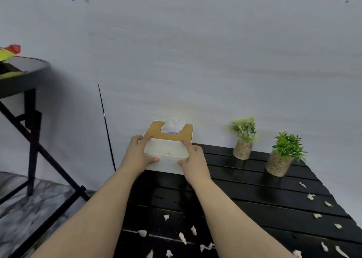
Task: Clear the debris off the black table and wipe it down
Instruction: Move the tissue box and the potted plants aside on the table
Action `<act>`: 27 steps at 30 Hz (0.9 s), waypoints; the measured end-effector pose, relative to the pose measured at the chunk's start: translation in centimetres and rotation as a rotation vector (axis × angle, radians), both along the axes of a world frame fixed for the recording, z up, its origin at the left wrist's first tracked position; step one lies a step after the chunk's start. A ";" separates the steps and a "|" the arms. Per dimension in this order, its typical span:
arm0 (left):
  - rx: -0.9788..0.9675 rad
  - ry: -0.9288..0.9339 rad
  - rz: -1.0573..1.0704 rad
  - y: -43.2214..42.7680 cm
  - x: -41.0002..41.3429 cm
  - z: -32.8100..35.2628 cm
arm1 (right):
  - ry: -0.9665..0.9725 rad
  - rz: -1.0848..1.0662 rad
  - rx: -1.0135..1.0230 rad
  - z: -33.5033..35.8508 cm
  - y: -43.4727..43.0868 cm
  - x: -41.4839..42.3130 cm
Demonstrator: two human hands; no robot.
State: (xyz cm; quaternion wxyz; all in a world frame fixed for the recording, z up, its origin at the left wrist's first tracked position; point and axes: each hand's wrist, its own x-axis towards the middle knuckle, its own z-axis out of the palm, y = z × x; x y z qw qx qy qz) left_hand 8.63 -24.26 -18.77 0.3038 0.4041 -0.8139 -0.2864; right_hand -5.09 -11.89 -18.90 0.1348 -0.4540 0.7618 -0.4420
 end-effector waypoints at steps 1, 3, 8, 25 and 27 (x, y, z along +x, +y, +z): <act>-0.013 -0.024 0.008 -0.2 -0.2 0.1 | 0.010 -0.005 0.017 0.2 -0.2 0.0; -0.015 -0.076 0.016 -0.4 -0.6 0.4 | 0.012 -0.001 0.064 0.6 -0.4 -0.2; 0.094 -0.196 0.043 1.0 -0.6 1.2 | -0.043 0.112 0.117 1.4 1.4 -0.9; 0.411 0.289 -0.227 14.4 -20.5 -0.4 | -0.352 -0.595 -0.209 -2.6 17.5 -18.4; 0.494 0.318 -0.198 13.6 -22.8 -0.6 | -0.348 -0.577 -0.223 -2.9 16.8 -20.0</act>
